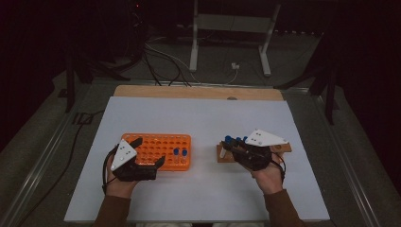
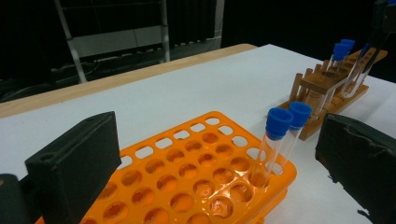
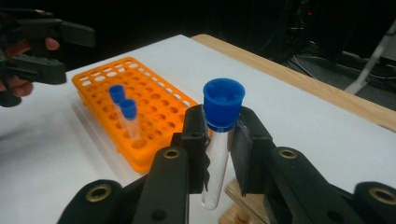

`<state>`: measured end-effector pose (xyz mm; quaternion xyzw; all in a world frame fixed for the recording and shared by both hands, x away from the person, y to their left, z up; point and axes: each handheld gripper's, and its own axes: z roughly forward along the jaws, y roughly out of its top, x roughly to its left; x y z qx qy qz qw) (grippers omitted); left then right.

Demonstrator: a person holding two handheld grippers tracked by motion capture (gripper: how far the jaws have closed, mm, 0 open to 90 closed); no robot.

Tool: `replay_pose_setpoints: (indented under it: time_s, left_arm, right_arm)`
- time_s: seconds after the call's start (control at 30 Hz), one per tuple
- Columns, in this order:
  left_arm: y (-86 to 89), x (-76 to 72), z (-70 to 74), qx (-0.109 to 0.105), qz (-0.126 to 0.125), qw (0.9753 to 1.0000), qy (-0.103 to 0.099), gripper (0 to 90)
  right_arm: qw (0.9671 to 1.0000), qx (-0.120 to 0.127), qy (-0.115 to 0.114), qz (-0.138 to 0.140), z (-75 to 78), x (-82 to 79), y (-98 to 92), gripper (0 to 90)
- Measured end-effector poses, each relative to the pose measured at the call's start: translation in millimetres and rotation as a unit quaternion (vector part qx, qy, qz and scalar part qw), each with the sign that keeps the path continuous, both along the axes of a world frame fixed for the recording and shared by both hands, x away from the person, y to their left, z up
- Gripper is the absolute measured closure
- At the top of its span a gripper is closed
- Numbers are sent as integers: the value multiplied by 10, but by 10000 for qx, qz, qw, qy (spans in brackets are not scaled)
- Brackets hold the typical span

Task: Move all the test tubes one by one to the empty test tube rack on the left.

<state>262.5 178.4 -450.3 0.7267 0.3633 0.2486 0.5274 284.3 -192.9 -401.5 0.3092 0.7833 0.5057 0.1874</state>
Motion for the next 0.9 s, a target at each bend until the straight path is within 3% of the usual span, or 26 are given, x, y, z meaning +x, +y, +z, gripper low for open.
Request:
replay_pose_setpoints:
  time_s: [0.33, 0.63, 0.9]
  left_arm:
    - [-69, 4, 26, -84, -105, 9999, 104, 7]
    - [-158, -6, 72, -95, -197, 9998, 44, 8]
    - [-265, -24, 114, -110, -324, 9994, 49, 27]
  right_arm:
    - [9996, 141, 24, 257, 15, -1, 212, 767]
    - [9984, 327, 168, 419, -40, 43, 352, 767]
    - [9974, 376, 156, 597, -23, 32, 496, 767]
